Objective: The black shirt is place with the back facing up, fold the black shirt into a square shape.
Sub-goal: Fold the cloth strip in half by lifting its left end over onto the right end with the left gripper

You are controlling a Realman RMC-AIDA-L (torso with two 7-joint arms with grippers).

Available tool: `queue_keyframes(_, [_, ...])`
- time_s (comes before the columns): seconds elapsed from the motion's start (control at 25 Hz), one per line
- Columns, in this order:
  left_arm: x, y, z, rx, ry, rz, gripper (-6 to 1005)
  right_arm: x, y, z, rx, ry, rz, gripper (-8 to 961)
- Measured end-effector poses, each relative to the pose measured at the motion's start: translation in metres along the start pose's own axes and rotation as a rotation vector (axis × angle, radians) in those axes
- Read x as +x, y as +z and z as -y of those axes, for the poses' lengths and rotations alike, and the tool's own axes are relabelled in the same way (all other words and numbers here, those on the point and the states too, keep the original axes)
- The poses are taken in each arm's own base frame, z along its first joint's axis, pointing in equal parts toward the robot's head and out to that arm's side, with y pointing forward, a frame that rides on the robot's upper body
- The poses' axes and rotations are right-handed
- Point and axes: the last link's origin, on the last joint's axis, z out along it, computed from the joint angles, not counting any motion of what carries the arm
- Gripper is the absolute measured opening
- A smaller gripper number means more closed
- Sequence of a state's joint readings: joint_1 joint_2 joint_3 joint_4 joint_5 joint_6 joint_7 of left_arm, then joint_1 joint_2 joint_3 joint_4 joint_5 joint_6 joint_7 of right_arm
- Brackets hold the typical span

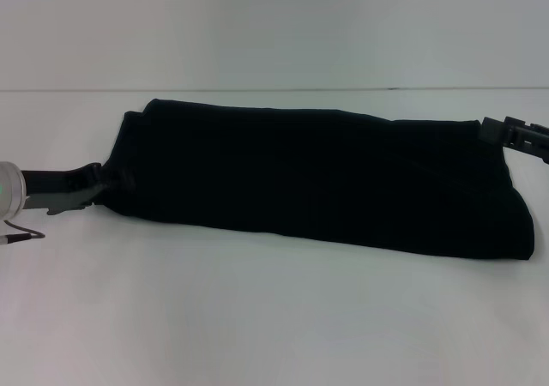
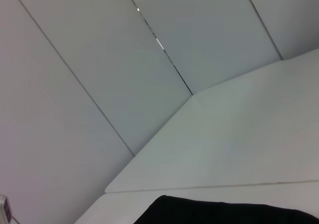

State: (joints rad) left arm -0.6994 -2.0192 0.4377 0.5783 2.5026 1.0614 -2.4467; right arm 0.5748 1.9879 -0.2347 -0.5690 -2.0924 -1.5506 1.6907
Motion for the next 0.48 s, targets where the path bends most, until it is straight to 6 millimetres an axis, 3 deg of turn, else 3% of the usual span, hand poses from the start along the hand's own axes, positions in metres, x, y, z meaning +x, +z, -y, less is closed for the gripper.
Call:
queue_keyframes(0.28, [0.0016,-0.0002,0.0010,0.010,0.006,-0.005,581,0.0009,-0.0006,0.0001,0.001,0.005,0.000,921])
queue_keyframes(0.48, [0.0006,0.0001,0.0022,0.017,0.019,-0.001,434,0.0012,-0.0005,0.0000,0.001,0.005,0.000,921])
